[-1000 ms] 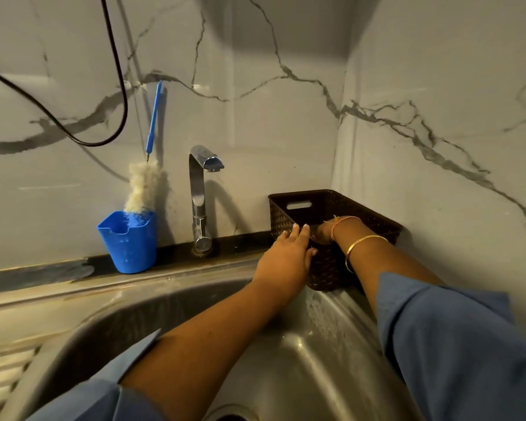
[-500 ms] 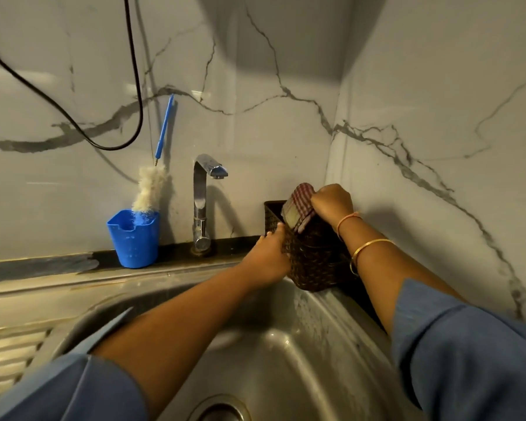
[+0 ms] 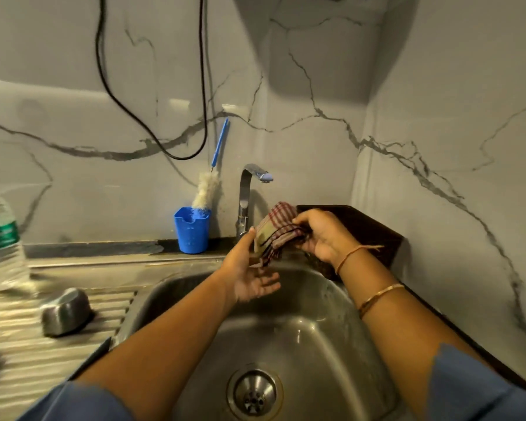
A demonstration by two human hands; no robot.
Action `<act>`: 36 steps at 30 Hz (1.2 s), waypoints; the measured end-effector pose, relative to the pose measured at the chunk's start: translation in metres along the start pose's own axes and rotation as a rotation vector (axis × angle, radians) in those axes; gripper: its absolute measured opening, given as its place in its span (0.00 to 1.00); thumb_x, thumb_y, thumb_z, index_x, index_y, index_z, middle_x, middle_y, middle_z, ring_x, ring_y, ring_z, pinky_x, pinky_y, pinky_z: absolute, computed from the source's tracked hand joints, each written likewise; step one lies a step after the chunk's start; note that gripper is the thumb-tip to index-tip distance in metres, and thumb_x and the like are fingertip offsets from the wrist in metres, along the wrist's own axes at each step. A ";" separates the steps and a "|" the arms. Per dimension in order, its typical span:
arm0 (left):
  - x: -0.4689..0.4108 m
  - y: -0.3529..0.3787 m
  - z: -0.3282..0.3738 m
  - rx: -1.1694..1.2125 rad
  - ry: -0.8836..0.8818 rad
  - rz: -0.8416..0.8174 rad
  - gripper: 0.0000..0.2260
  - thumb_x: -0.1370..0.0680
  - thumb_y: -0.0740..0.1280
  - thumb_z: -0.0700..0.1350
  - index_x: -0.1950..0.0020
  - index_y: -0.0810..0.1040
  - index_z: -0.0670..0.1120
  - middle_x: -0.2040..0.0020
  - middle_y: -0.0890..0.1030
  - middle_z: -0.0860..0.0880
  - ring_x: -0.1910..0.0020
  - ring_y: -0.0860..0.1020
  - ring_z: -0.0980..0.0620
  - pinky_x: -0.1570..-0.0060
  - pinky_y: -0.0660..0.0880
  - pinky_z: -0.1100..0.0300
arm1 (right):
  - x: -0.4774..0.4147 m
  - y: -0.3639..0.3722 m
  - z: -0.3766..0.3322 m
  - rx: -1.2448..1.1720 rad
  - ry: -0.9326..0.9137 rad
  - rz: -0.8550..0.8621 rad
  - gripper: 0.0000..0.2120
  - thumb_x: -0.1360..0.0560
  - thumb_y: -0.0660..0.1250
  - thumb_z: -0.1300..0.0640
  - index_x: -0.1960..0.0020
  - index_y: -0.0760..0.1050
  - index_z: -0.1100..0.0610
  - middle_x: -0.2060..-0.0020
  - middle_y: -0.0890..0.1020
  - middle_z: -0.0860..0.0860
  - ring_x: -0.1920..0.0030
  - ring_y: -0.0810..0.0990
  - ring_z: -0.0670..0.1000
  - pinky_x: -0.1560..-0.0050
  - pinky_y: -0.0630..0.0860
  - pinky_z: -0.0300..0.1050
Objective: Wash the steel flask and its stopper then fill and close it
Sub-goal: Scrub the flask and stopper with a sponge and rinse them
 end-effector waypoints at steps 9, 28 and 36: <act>0.044 -0.074 0.013 0.045 0.299 0.141 0.12 0.22 0.64 0.39 0.38 0.74 0.42 0.52 0.82 0.42 0.56 0.82 0.46 0.64 0.79 0.53 | 0.043 0.076 0.077 0.019 0.277 -0.324 0.09 0.25 0.61 0.60 0.50 0.78 0.62 0.63 0.83 0.58 0.64 0.82 0.55 0.62 0.81 0.46; 0.176 -0.176 0.032 -1.585 0.639 0.232 0.14 0.21 0.65 0.46 0.36 0.75 0.51 0.38 0.77 0.54 0.40 0.73 0.58 0.37 0.68 0.63 | 0.062 0.144 0.120 0.862 -0.168 -0.275 0.12 0.27 0.69 0.59 0.45 0.77 0.61 0.49 0.82 0.58 0.48 0.79 0.55 0.44 0.74 0.50; 0.280 -0.280 0.093 -1.383 1.113 0.824 0.11 0.23 0.66 0.38 0.42 0.77 0.49 0.56 0.79 0.53 0.57 0.79 0.55 0.54 0.77 0.56 | 0.063 0.161 0.114 0.760 -0.227 -0.257 0.12 0.26 0.68 0.59 0.44 0.77 0.61 0.49 0.82 0.58 0.49 0.79 0.56 0.44 0.75 0.52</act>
Point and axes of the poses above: each hand's wrist, its own x-axis away from the middle knuckle, its own y-axis out of the palm, z = x × y, the point moved 6 cm from there along -x, towards the middle knuckle
